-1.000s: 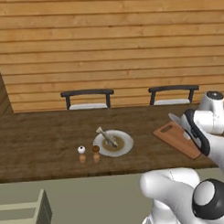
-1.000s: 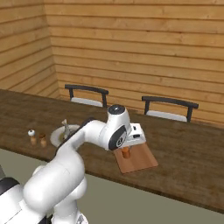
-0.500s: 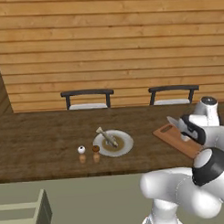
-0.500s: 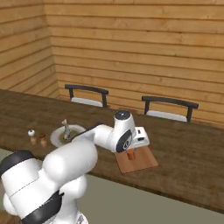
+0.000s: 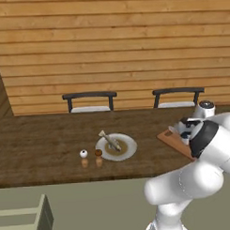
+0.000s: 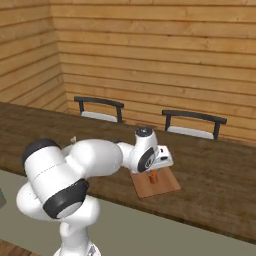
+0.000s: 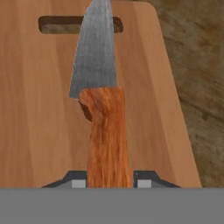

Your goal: Pick up the knife from the drawer and place it on the cutting board. Then place the meat from the plate to the cutting board.

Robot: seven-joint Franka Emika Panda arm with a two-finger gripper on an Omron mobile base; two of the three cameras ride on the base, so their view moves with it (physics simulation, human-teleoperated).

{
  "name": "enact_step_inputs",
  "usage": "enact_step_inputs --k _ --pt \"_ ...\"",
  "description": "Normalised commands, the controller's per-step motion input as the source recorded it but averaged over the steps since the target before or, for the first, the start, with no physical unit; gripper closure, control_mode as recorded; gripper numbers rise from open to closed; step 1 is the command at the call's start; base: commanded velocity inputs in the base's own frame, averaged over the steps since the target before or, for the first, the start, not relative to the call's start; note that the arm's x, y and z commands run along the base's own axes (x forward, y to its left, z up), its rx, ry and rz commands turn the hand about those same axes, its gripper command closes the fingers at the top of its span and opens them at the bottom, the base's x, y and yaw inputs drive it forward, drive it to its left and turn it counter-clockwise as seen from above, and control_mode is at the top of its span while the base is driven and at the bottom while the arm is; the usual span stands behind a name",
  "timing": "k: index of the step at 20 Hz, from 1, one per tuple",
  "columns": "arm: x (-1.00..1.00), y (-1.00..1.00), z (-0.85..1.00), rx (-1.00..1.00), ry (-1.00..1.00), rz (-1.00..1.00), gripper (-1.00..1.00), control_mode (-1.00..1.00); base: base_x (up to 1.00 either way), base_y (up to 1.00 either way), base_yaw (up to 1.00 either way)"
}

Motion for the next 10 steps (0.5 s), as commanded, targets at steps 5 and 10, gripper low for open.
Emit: enact_step_inputs --k 5,10 --pt "0.03 -0.18 0.02 0.00 0.00 0.00 -1.00 -1.00 0.00 0.00 0.00" --pt "-0.33 -0.05 0.58 0.00 -0.02 0.03 -1.00 -1.00 0.00 0.00 0.00"
